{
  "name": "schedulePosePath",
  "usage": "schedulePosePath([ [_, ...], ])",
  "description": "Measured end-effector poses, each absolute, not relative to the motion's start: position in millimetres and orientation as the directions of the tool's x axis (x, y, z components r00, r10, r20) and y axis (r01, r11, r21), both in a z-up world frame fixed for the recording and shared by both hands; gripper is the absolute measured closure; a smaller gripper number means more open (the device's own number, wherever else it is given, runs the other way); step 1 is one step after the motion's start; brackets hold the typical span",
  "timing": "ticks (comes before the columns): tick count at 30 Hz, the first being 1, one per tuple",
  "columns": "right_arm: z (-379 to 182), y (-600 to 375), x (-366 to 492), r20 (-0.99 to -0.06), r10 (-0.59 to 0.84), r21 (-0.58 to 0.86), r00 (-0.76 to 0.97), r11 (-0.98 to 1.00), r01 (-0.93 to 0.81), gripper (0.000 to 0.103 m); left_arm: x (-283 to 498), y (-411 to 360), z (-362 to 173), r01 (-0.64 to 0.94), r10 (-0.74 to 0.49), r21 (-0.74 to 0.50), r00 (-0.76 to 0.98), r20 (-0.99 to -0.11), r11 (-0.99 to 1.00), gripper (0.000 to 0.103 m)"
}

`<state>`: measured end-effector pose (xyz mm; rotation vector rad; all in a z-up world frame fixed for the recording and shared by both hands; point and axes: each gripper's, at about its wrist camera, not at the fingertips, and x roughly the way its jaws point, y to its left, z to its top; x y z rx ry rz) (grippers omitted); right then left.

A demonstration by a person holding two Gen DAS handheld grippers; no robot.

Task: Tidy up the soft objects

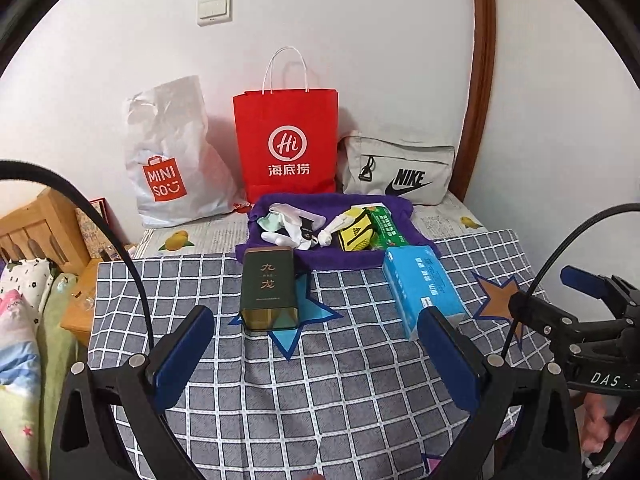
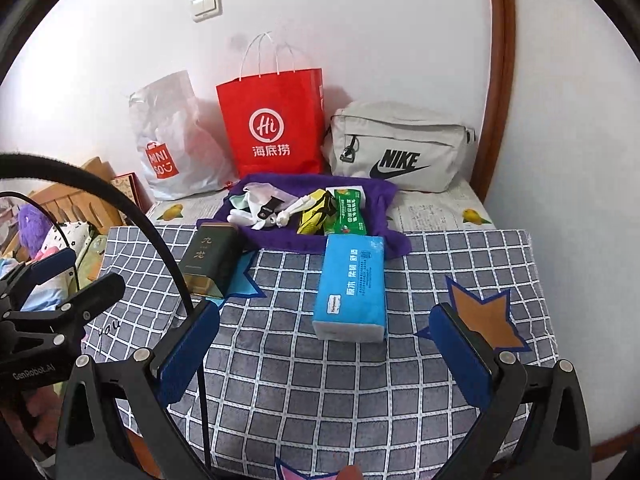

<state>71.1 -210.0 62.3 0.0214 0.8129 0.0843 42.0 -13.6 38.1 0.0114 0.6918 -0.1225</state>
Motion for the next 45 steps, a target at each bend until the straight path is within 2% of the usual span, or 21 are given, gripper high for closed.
schedulePosePath([
  [25,63.3,-212.7,47.8,-0.712,0.096,0.067,0.696,0.995,-0.069,0.000,28.4,-21.2,39.4,0.129,-0.085,0.023,0.770,-0.633,0.991,0.000],
  [45,62.6,-213.5,48.4,-0.716,0.095,0.065,0.691,0.995,-0.071,0.000,31.1,-19.7,36.0,0.130,-0.093,0.009,0.751,-0.654,0.991,0.000],
])
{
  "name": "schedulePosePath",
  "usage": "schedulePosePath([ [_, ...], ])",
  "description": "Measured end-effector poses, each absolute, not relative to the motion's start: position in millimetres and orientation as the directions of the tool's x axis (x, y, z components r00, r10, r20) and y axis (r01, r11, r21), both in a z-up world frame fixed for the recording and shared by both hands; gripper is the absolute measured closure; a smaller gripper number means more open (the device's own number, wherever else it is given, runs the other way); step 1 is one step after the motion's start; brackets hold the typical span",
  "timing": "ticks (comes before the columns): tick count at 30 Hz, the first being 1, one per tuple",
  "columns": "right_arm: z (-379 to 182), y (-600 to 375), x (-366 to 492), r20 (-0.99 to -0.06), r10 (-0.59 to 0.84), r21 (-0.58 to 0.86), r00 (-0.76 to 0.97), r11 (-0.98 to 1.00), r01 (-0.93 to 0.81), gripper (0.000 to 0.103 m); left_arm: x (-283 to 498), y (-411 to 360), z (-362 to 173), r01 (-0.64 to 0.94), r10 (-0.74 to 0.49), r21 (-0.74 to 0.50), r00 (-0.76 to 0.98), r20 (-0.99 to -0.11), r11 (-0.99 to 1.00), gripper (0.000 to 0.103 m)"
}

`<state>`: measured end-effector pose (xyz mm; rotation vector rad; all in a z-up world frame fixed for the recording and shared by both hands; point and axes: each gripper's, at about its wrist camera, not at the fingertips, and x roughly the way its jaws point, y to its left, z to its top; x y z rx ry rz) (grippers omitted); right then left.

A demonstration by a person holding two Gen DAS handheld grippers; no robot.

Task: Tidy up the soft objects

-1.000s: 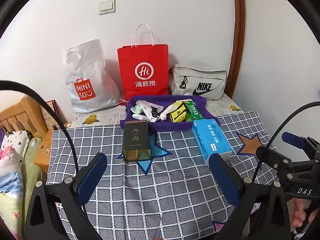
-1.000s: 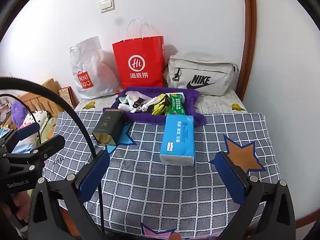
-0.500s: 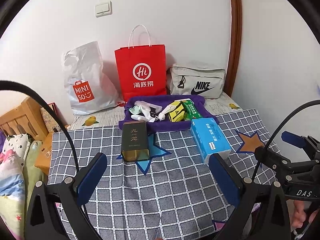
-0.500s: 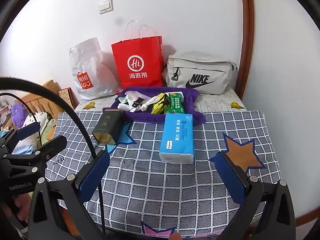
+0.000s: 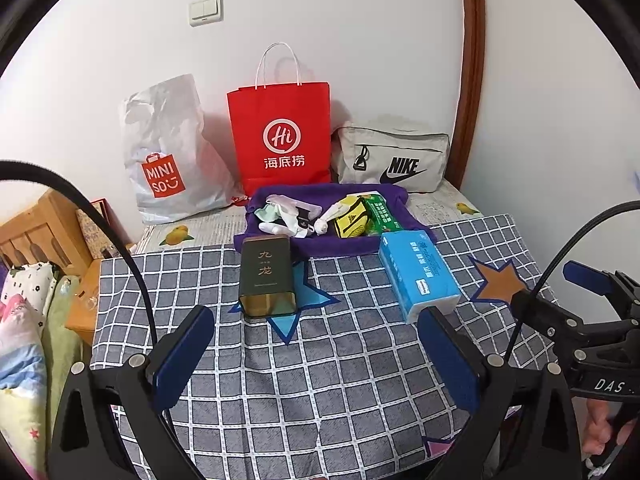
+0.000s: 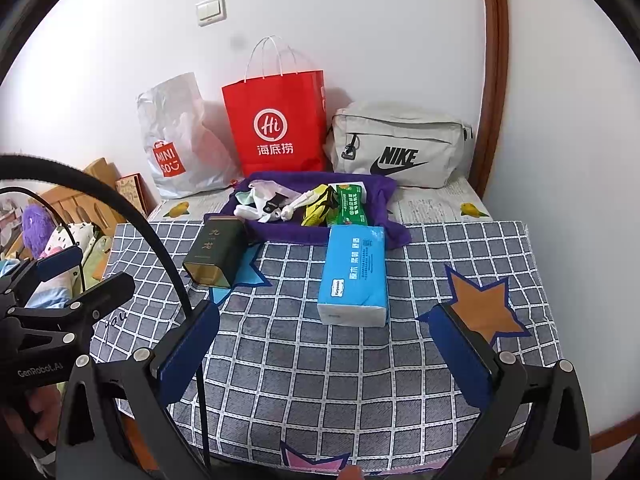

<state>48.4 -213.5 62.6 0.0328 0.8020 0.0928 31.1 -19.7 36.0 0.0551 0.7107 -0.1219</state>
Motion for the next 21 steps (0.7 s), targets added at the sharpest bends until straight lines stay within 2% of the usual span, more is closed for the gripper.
schedulePosePath([
  [21,61.4,-214.2,48.1,-0.716,0.091,0.058,0.692,0.996,-0.071,0.000,30.0,-20.5,37.8,0.123,-0.078,0.024,0.755,-0.651,0.992,0.000],
])
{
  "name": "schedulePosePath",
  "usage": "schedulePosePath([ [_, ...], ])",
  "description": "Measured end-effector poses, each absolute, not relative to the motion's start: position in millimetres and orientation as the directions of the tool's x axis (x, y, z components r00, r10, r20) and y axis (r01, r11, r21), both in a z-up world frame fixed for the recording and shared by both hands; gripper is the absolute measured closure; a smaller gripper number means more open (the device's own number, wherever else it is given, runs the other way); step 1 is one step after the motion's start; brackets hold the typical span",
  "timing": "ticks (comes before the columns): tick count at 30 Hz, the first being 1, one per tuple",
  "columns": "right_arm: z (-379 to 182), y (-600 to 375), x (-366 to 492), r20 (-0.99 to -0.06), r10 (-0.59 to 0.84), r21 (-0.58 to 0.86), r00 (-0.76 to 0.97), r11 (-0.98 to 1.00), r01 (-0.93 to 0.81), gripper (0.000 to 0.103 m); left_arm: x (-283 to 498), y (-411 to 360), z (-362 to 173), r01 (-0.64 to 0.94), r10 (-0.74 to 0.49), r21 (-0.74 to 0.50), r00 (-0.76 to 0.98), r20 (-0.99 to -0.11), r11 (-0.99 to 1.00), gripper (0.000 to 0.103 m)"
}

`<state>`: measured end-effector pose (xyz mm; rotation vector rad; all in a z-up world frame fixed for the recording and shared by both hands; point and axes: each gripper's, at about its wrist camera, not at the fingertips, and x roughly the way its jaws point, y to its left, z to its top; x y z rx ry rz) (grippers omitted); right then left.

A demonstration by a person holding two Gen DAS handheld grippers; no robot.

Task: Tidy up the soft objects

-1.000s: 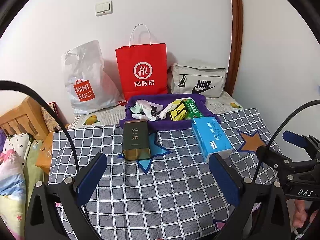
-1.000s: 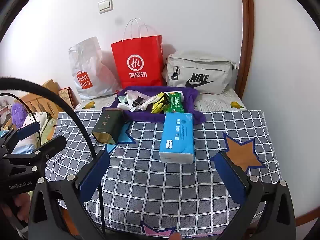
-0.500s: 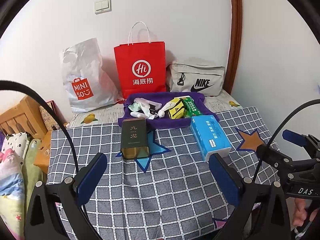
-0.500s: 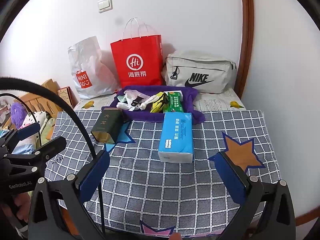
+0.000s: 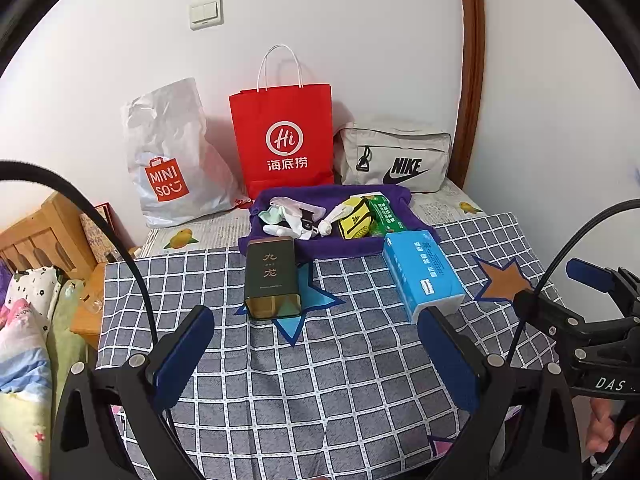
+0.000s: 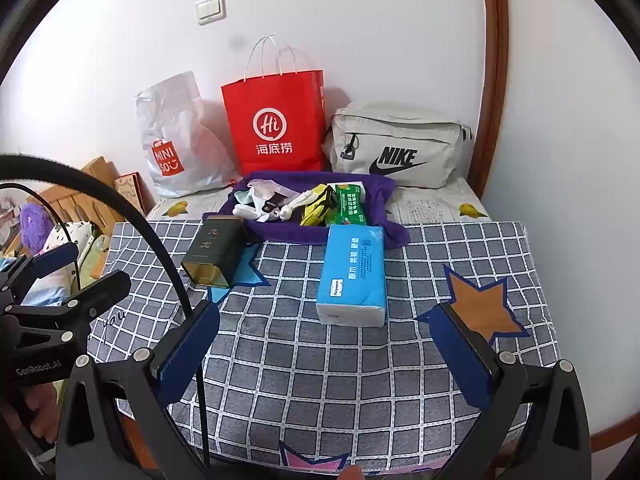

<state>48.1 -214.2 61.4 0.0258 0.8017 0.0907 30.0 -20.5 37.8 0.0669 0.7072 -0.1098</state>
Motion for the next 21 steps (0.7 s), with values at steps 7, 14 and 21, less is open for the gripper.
schedulePosePath([
  [7,60.7,-214.9,49.0,-0.717,0.092,0.057,0.691,0.996,-0.074,0.000,29.7,-19.5,38.1,0.120,-0.075,0.026,0.755,-0.652,0.992,0.000],
  [14,60.9,-215.7,49.1,-0.717,0.093,0.056,0.691,0.996,-0.076,0.000,29.6,-20.3,38.0,0.121,-0.075,0.026,0.756,-0.651,0.992,0.000],
  [21,61.8,-215.2,48.6,-0.717,0.092,0.058,0.691,0.996,-0.073,0.000,29.9,-18.9,38.0,0.121,-0.075,0.027,0.756,-0.650,0.992,0.000],
])
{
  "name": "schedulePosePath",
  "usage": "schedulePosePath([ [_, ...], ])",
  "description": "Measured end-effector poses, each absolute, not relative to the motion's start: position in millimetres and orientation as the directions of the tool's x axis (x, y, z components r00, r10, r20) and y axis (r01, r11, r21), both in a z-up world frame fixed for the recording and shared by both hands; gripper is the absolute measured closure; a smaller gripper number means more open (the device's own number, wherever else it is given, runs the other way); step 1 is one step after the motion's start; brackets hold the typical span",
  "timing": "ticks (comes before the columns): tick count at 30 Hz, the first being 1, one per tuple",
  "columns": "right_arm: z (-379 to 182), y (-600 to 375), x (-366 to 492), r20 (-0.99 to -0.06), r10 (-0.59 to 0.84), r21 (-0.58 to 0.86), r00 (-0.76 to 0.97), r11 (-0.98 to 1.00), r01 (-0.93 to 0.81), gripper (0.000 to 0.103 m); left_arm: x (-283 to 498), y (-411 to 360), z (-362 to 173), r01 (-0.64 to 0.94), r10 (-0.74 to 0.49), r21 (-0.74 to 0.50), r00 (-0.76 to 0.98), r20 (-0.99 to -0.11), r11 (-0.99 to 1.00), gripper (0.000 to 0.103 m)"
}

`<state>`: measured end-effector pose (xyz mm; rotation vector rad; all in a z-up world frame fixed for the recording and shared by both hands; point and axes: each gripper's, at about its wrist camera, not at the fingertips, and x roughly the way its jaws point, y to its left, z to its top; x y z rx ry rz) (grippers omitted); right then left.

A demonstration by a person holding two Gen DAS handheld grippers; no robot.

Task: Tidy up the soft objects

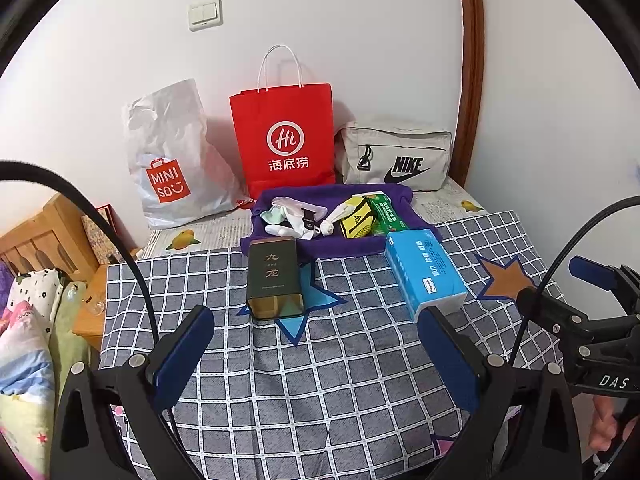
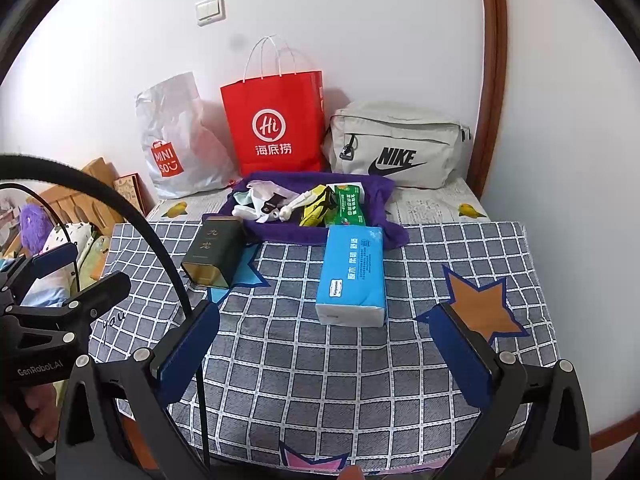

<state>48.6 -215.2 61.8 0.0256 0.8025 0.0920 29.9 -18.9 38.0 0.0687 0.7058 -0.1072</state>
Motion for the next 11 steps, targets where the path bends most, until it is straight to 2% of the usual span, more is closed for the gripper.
schedulePosePath([
  [11,62.0,-214.6,49.0,-0.718,0.091,0.058,0.691,0.996,-0.071,0.000,30.2,-14.9,37.3,0.128,-0.078,0.031,0.761,-0.644,0.991,0.000],
])
